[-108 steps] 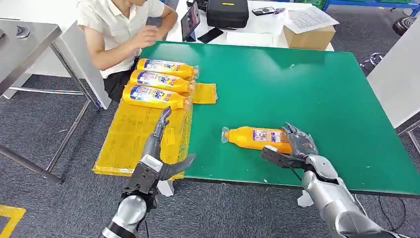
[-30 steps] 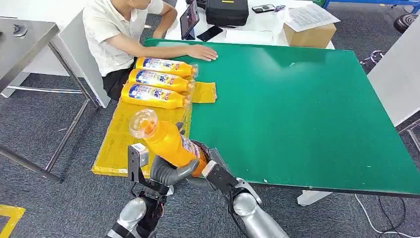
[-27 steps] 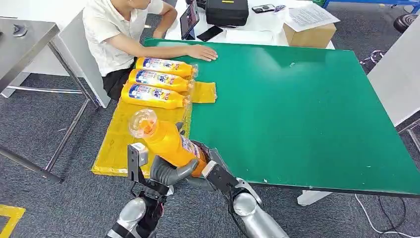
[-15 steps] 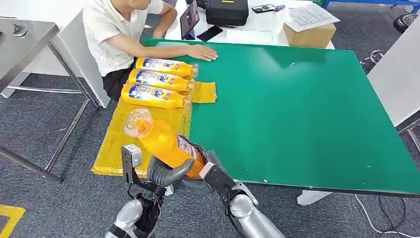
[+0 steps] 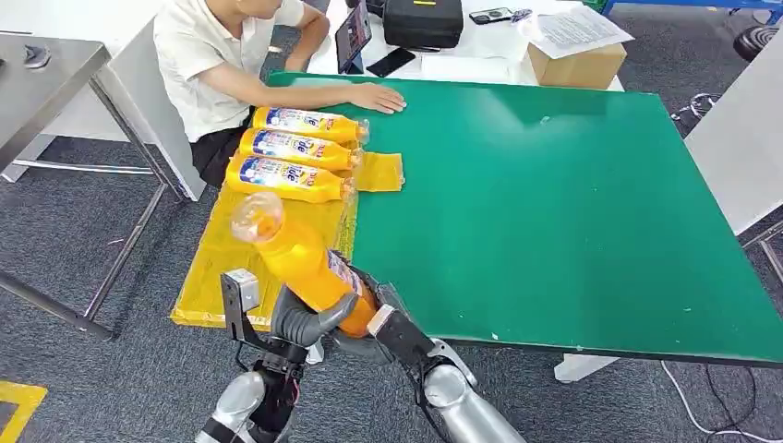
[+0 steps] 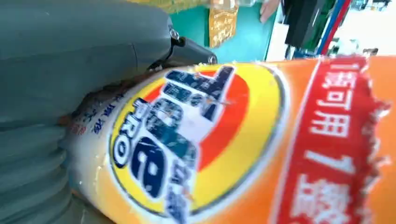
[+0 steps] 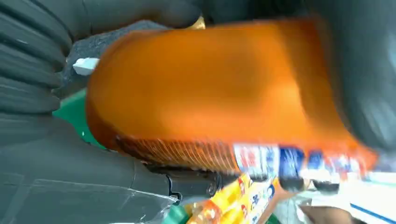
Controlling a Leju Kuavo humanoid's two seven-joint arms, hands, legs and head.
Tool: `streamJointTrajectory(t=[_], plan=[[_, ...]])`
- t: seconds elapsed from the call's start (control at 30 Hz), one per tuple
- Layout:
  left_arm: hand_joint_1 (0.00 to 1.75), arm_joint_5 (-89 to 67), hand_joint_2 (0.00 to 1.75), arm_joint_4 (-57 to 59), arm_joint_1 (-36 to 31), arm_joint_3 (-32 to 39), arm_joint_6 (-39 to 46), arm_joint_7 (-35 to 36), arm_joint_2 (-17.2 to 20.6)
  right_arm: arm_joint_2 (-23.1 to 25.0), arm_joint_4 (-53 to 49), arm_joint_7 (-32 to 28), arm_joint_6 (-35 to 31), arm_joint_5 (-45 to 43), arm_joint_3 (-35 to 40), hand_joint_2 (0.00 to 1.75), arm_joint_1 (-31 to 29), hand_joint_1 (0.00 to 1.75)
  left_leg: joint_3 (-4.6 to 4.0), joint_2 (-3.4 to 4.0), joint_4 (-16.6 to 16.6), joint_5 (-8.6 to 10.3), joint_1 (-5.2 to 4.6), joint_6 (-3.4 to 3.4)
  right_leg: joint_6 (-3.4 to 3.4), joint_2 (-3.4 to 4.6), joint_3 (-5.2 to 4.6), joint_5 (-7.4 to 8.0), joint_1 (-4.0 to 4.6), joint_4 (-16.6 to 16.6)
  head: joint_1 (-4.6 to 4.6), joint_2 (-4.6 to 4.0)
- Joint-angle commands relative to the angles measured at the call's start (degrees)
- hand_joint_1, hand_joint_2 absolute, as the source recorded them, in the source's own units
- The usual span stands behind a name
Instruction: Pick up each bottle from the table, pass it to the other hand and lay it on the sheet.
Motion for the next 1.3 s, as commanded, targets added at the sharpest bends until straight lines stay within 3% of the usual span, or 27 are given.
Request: streamJointTrajectory(t=[0.03, 0.13, 0.33, 0.5, 0.8, 0.87, 0.93, 1.07, 1.1, 1.13, 1.2, 1.23, 1.3], plan=[[1.75, -10.5, 1.75, 7.1, -8.4, -1.6, 14.0, 0.0, 2.0, 0.9, 2.0, -1.0, -9.8, 5.7, 6.1, 1.75, 3.7, 0.0, 0.2, -0.18, 0.0, -0.08, 0.12, -0.11, -0.12, -0.12, 0.27, -0.11, 0.11, 0.0, 0.0, 0.0], [1.75, -14.4, 1.75, 17.9, -13.3, 0.2, 13.3, -2.6, 2.2, 1.3, 1.7, -1.3, -13.5, 7.7, 7.9, 1.75, 3.6, 0.0, 0.18, -0.3, -0.1, 0.03, 0.07, -0.1, -0.11, -0.26, 0.24, -0.07, 0.06, -0.1, -0.02, 0.0], [1.75, -33.1, 1.75, 23.8, -16.8, 5.2, 21.4, -4.1, 3.8, 0.1, -1.2, -1.6, -18.2, 11.1, 8.2, 1.75, 3.1, 0.0, 0.22, -0.09, -0.1, -0.02, 0.1, -0.11, -0.14, -0.01, 0.24, -0.03, 0.09, -0.1, 0.0, 0.0], [1.75, -46.5, 1.75, 27.9, -20.2, 10.4, 22.6, -1.9, 4.5, -0.4, -3.2, -1.5, -18.4, 12.2, 5.9, 1.75, 3.1, 0.0, 0.23, -0.01, 0.0, -0.06, 0.09, -0.12, -0.14, 0.06, 0.25, -0.06, 0.07, 0.0, 0.0, 0.0], [1.75, -57.0, 1.75, 34.9, -24.2, 9.7, 25.4, 0.7, 5.5, 0.0, -2.4, -2.3, -18.1, 12.3, 5.1, 1.75, 2.6, 0.0, 0.22, -0.02, 0.0, -0.05, 0.09, -0.12, -0.14, 0.05, 0.25, -0.05, 0.07, 0.0, 0.02, 0.0], [1.62, -64.6, 1.75, 39.2, -26.9, 7.5, 26.7, 3.9, 6.8, 0.1, -2.1, -2.6, -17.8, 12.3, 5.0, 1.75, 2.2, 0.0, 0.21, -0.03, 0.0, -0.04, 0.08, -0.12, -0.14, 0.03, 0.25, -0.06, 0.07, 0.0, 0.02, 0.0], [1.52, -70.4, 1.75, 44.2, -30.5, 7.1, 24.2, 6.6, 7.5, 0.3, -2.0, -3.0, -17.1, 12.1, 4.7, 1.75, 1.8, 0.0, 0.23, -0.07, 0.0, -0.04, 0.1, -0.13, -0.15, 0.0, 0.27, -0.07, 0.08, 0.0, 0.02, 0.0], [1.52, -75.0, 1.75, 50.0, -36.1, 7.5, 17.5, 10.1, 7.6, 0.6, -2.1, -3.3, -16.0, 11.8, 4.3, 1.75, 1.2, 0.0, 0.06, -0.07, 0.1, 0.01, 0.1, -0.11, -0.12, -0.01, 0.1, -0.02, 0.08, 0.1, 0.02, 0.0], [1.36, -75.6, 1.75, 50.6, -36.7, 7.4, 16.9, 10.6, 7.7, 0.6, -2.1, -3.4, -15.9, 11.9, 4.4, 1.75, 1.2, 0.0, 0.04, -0.07, 0.0, 0.03, 0.08, -0.1, -0.11, -0.02, 0.07, -0.01, 0.06, 0.1, 0.0, 0.0], [0.84, -76.8, 1.75, 51.5, -37.8, 7.4, 15.8, 11.6, 7.6, 0.7, -2.2, -3.5, -15.5, 11.9, 4.5, 1.75, 1.1, 0.0, 0.0, -0.08, 0.0, 0.04, 0.08, -0.1, -0.09, -0.04, 0.05, 0.0, 0.07, 0.1, 0.02, 0.0], [0.24, -77.1, 1.75, 53.0, -39.3, 7.6, 12.7, 12.5, 7.5, 0.9, -2.4, -3.6, -15.5, 11.9, 4.7, 1.75, 1.0, 0.0, 0.05, -0.07, 0.1, 0.03, 0.11, -0.15, -0.12, -0.02, 0.09, -0.03, 0.09, 0.1, 0.02, 0.0], [0.07, -77.8, 1.75, 53.7, -39.8, 7.2, 11.3, 13.0, 7.5, 0.9, -2.6, -3.6, -15.3, 11.9, 4.9, 1.75, 1.1, 0.0, 0.02, -0.05, 0.1, 0.05, 0.09, -0.13, -0.09, -0.01, 0.06, -0.01, 0.07, 0.1, 0.02, 0.0], [0.0, -78.0, 1.75, 54.3, -40.2, 7.2, 9.5, 13.2, 7.4, 0.8, -3.0, -3.7, -15.3, 11.9, 5.0, 1.75, 1.2, 0.0, 0.08, -0.07, 0.0, 0.03, 0.09, -0.14, -0.11, -0.01, 0.11, -0.04, 0.07, 0.1, 0.0, 0.0]])
